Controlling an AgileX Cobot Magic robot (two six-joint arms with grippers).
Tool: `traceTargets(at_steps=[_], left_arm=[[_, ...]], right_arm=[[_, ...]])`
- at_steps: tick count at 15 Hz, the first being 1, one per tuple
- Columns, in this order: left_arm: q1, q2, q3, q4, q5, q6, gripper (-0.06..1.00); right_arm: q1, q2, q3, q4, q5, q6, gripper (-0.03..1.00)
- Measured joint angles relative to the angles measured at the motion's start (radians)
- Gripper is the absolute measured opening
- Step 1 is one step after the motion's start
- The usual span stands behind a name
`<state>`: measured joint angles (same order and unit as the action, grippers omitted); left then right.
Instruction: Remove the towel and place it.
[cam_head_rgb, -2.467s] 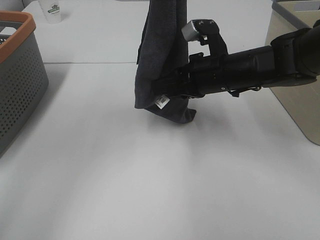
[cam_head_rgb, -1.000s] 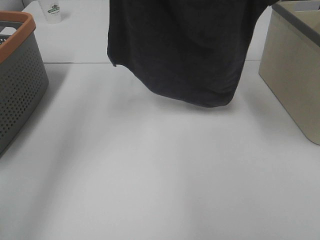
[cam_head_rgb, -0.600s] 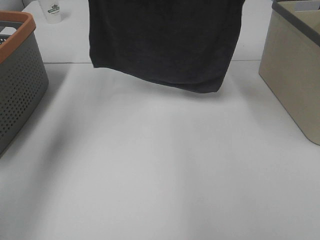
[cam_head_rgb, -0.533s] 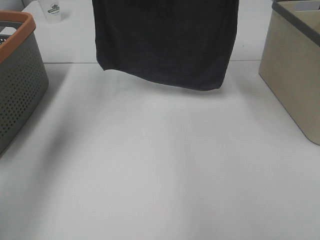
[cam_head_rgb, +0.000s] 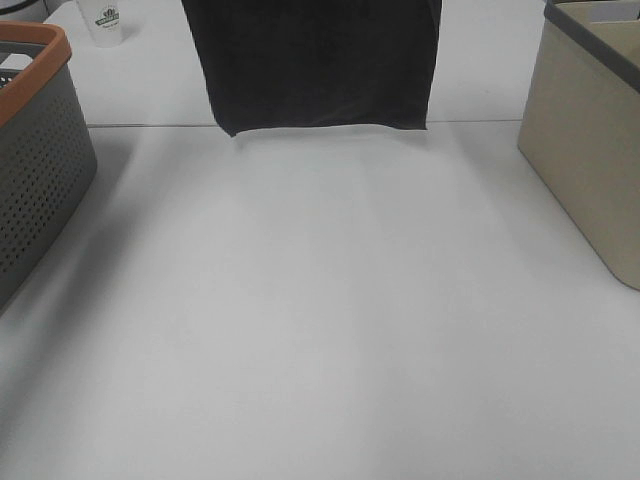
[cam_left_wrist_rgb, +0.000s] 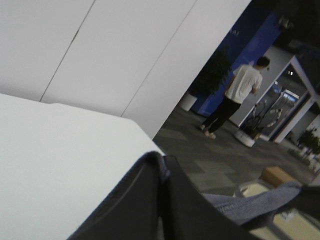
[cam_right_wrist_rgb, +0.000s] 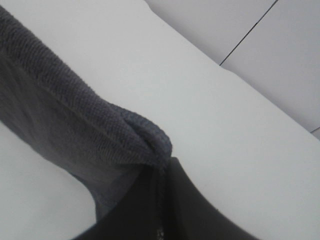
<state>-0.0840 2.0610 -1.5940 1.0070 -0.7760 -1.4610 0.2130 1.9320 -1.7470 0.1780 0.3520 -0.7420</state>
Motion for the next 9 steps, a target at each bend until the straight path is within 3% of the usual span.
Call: traceTargets(at_steps=[2,6,9], left_arm=[[-0.001,0.000,0.057,0.025,-0.026,0.040,0.00],[-0.006,0.003,0.348,0.029,-0.217,0.135,0.00],[-0.009,-0.039,0.589,0.018,-0.229,0.259,0.00]], right_arm=[[0.000,-0.013,0.090,0.005,-0.034,0.000,0.02],[0.000,-0.166,0.524,0.011,-0.223,0.000,0.02],[0.023,-0.241,0.751,0.019,-0.268,0.000,0.02]])
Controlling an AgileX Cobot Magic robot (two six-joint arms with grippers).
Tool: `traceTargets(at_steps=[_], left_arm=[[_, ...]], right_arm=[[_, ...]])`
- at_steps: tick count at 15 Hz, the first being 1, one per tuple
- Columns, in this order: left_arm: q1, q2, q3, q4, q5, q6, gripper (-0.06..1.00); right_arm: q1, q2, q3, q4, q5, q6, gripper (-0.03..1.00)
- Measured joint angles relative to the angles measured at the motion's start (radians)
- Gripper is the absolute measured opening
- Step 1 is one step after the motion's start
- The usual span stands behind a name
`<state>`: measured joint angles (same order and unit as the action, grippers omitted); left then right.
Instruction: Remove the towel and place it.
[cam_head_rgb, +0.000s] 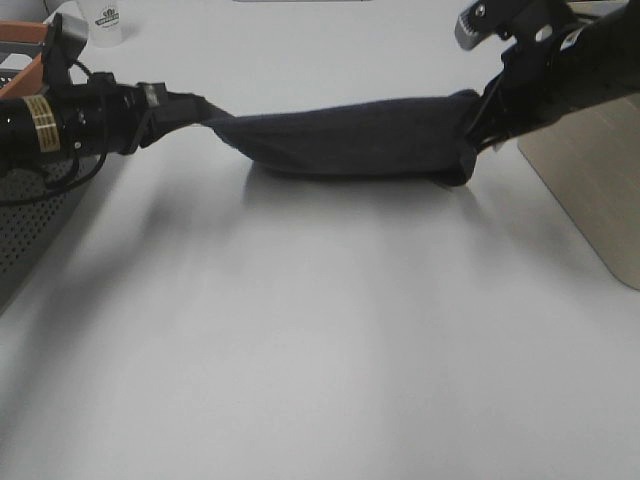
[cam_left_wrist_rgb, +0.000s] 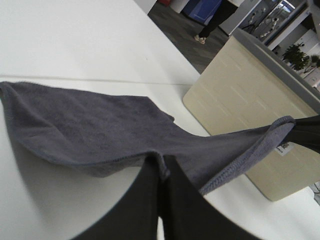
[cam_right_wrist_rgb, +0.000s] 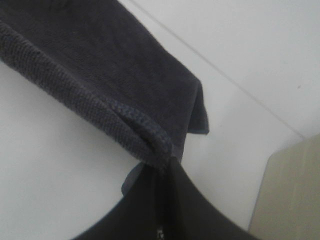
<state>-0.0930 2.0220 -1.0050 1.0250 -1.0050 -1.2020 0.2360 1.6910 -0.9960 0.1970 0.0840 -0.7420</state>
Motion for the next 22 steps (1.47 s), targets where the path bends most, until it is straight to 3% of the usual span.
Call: traceTargets(at_steps=[5,11,17,19,21,22], left_arm=[[-0.001,-0.048,0.237,-0.037,0.030,0.062,0.00],[-0.001,-0.048,0.263,0.009,0.066,0.065,0.00],[0.000,-0.048,0.263,0.031,0.200,0.063,0.04],[0.000,-0.048,0.263,0.045,0.201,0.063,0.11],[0.000,-0.048,0.263,0.070,0.202,0.063,0.31],[0.000,-0.048,0.263,0.080,0.202,0.063,0.43]], right_arm=[[0.173,0.006,0.177,-0.046,-0.019,-0.179,0.02],[0.175,0.103,0.198,-0.046,-0.020,-0.207,0.02],[0.175,0.163,0.198,-0.026,-0.011,-0.207,0.02],[0.175,0.168,0.198,-0.019,-0.011,-0.207,0.02],[0.175,0.168,0.198,-0.019,-0.011,-0.207,0.10],[0.175,0.168,0.198,-0.019,-0.011,-0.207,0.19]])
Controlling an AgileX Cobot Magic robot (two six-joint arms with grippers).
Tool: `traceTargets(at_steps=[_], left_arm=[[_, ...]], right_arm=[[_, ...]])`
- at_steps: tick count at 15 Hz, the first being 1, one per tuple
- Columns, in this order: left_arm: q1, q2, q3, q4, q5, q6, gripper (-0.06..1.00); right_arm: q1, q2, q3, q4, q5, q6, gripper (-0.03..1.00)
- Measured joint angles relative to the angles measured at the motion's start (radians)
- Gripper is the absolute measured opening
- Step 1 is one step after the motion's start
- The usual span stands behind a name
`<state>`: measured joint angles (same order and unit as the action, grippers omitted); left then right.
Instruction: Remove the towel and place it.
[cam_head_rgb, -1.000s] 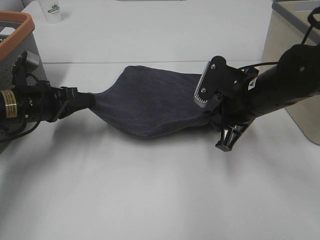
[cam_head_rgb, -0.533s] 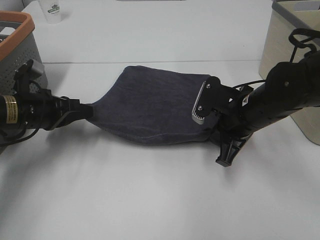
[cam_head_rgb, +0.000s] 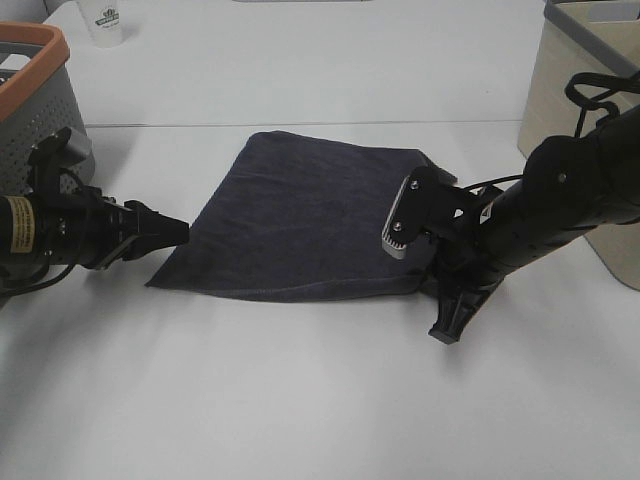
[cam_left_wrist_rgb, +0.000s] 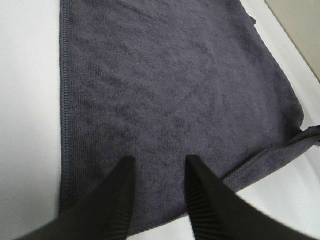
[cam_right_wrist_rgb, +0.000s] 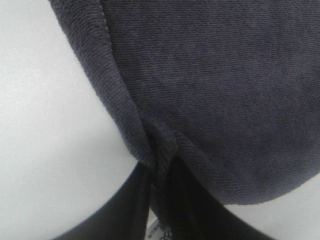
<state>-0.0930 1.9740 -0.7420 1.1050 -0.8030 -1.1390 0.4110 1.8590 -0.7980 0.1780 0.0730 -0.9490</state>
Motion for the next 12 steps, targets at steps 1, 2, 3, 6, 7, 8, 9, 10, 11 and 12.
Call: traceTargets(at_steps=[1,2,3,6,7,8,9,10,11,12], left_arm=[[0.000,0.000,0.000,0.007,0.000,0.000,0.54],[0.000,0.000,0.000,0.012,0.000,0.000,0.61],[0.000,0.000,0.000,0.014,-0.001,0.000,0.64],[0.000,0.000,-0.003,0.025,-0.023,-0.037,0.66],[0.000,0.000,-0.014,0.045,-0.032,-0.059,0.66],[0.000,0.001,-0.037,0.074,-0.045,-0.093,0.66],[0.000,0.001,-0.069,0.113,-0.060,-0.142,0.66],[0.000,0.001,-0.109,0.165,-0.061,-0.188,0.66],[0.000,0.001,-0.150,0.216,-0.061,-0.235,0.66],[-0.001,0.001,-0.199,0.270,-0.052,-0.290,0.66]], right_arm=[[0.000,0.000,0.000,0.000,0.000,0.000,0.34],[0.000,0.000,0.000,0.000,0.000,0.000,0.50],[0.000,0.000,0.000,0.000,0.000,0.000,0.65],[0.000,-0.015,0.000,0.000,0.042,0.000,0.89],[0.000,-0.042,0.000,0.000,0.069,0.000,0.89],[0.000,-0.077,0.001,0.000,0.089,0.000,0.90],[0.000,-0.109,0.001,0.000,0.093,0.000,0.90],[0.000,-0.144,0.001,0.000,0.089,0.001,0.90],[0.000,-0.176,0.001,0.000,0.069,0.005,0.90],[0.000,-0.208,0.001,-0.001,0.033,0.006,0.90]])
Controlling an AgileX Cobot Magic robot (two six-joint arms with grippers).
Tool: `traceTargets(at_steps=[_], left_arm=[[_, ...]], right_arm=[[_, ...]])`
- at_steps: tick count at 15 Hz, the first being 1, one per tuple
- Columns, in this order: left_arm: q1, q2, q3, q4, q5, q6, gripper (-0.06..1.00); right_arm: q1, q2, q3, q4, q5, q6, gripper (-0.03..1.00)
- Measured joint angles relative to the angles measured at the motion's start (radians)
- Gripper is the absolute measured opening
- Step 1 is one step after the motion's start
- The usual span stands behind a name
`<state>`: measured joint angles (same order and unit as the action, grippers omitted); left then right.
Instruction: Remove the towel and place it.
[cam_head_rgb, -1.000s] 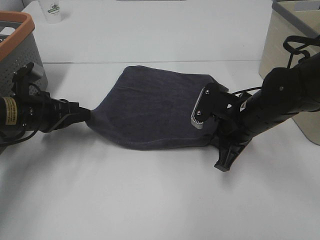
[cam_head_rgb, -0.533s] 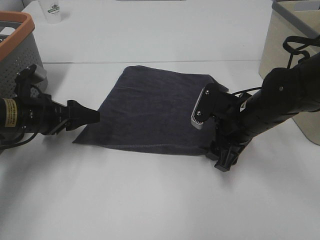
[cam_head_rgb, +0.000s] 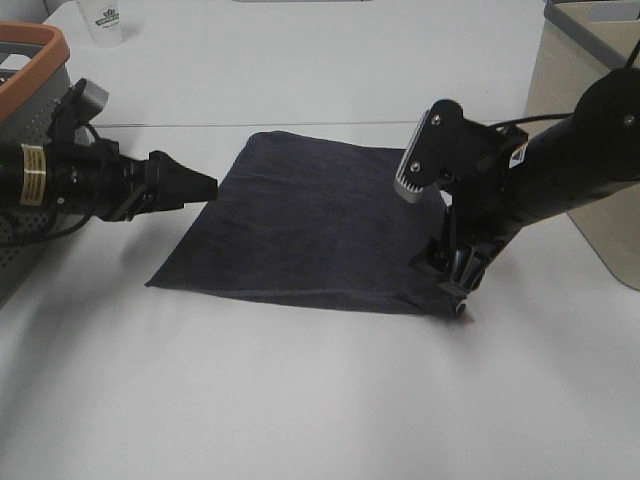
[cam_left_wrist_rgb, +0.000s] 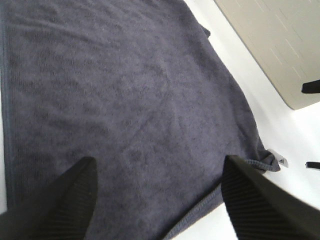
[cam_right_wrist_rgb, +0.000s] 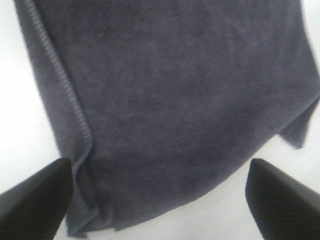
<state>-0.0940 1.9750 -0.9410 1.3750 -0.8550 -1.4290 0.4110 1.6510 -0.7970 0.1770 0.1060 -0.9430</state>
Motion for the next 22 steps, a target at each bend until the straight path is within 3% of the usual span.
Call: traceTargets(at_steps=[4,6,8,9,10,11,13,14,16,17,18,19,20,21,22], left_arm=[[-0.072,-0.020,-0.239,0.283,0.151,-0.240,0.66],[-0.102,-0.040,-0.357,0.356,0.239,-0.319,0.66],[-0.104,-0.067,-0.451,0.366,0.416,-0.366,0.66],[-0.104,-0.105,-0.503,0.375,0.667,-0.373,0.66],[-0.104,-0.114,-0.509,0.375,0.743,-0.374,0.66],[-0.104,-0.130,-0.513,0.376,0.889,-0.372,0.66],[-0.103,-0.149,-0.514,0.310,1.096,-0.281,0.66],[-0.103,-0.156,-0.514,0.192,1.161,-0.147,0.66],[-0.090,-0.161,-0.536,-0.226,1.227,0.258,0.66],[-0.081,-0.163,-0.545,-0.377,1.230,0.396,0.66],[-0.058,-0.163,-0.563,-0.669,1.237,0.689,0.66],[-0.030,-0.163,-0.585,-0.997,1.256,0.959,0.66],[0.004,-0.163,-0.612,-1.281,1.308,1.222,0.66],[0.041,-0.163,-0.650,-1.558,1.401,1.486,0.66],[0.075,-0.163,-0.687,-1.754,1.494,1.677,0.66]], right_arm=[[0.000,-0.086,0.000,0.020,-0.156,0.000,0.90],[0.000,-0.111,0.000,0.108,-0.266,0.000,0.90],[0.000,-0.127,0.000,0.243,-0.438,0.000,0.90],[0.000,-0.131,-0.014,0.408,-0.571,-0.014,0.90],[0.000,-0.131,-0.025,0.464,-0.595,-0.025,0.90],[0.000,-0.131,-0.053,0.570,-0.621,-0.039,0.90],[-0.002,-0.131,-0.149,0.841,-0.607,-0.074,0.90],[-0.015,-0.131,-0.204,0.962,-0.530,-0.117,0.90],[-0.096,-0.128,-0.319,1.205,-0.256,-0.206,0.90],[-0.126,-0.127,-0.343,1.246,-0.178,-0.221,0.90],[-0.178,-0.120,-0.384,1.286,-0.039,-0.223,0.90],[-0.227,-0.112,-0.427,1.279,0.079,-0.198,0.90],[-0.257,-0.100,-0.471,1.202,0.200,-0.138,0.90],[-0.273,-0.086,-0.535,1.025,0.315,-0.053,0.90],[-0.275,-0.073,-0.605,0.781,0.425,0.063,0.90]])
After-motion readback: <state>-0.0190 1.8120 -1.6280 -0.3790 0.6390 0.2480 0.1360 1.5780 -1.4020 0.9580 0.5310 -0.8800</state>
